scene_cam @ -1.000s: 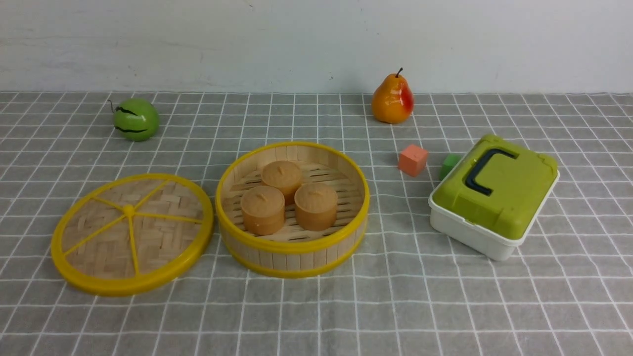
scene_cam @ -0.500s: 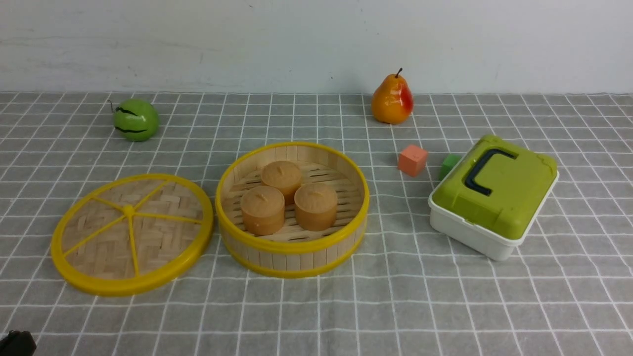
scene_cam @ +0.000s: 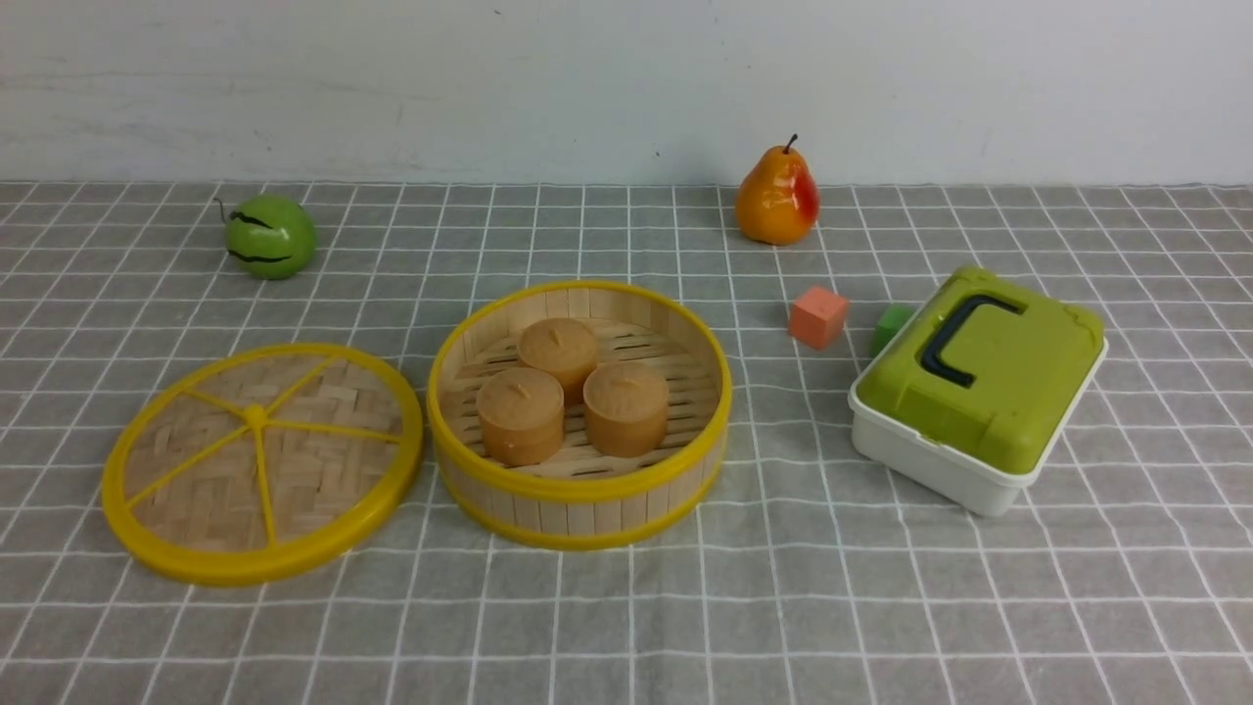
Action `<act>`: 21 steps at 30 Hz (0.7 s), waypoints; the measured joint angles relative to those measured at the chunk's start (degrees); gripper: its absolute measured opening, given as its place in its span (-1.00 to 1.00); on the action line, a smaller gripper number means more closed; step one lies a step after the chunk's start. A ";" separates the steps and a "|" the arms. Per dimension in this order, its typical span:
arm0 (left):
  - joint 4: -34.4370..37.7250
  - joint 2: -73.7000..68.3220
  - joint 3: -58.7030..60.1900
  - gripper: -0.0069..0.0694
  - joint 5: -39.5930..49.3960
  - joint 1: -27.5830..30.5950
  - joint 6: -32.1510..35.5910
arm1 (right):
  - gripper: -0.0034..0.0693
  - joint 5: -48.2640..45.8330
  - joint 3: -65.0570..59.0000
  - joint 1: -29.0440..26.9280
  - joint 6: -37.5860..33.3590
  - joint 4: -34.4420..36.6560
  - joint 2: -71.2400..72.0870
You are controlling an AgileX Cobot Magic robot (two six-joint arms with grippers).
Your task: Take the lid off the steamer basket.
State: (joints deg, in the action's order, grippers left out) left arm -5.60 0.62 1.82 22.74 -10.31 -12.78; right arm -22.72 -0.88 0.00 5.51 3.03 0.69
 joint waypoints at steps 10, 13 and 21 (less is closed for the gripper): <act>0.31 0.00 0.00 -0.85 0.11 2.70 0.78 | -0.24 0.00 0.00 -0.02 0.00 0.00 0.00; 0.36 0.00 0.00 -0.85 0.11 3.73 0.78 | -0.24 0.00 0.00 -0.02 0.00 0.00 0.00; 0.36 0.00 0.00 -0.85 0.11 3.91 0.78 | -0.24 0.00 0.00 0.00 0.00 0.00 0.00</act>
State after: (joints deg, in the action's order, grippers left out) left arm -5.24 0.62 1.82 22.85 -6.40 -12.00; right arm -22.72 -0.88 0.00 5.51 3.03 0.69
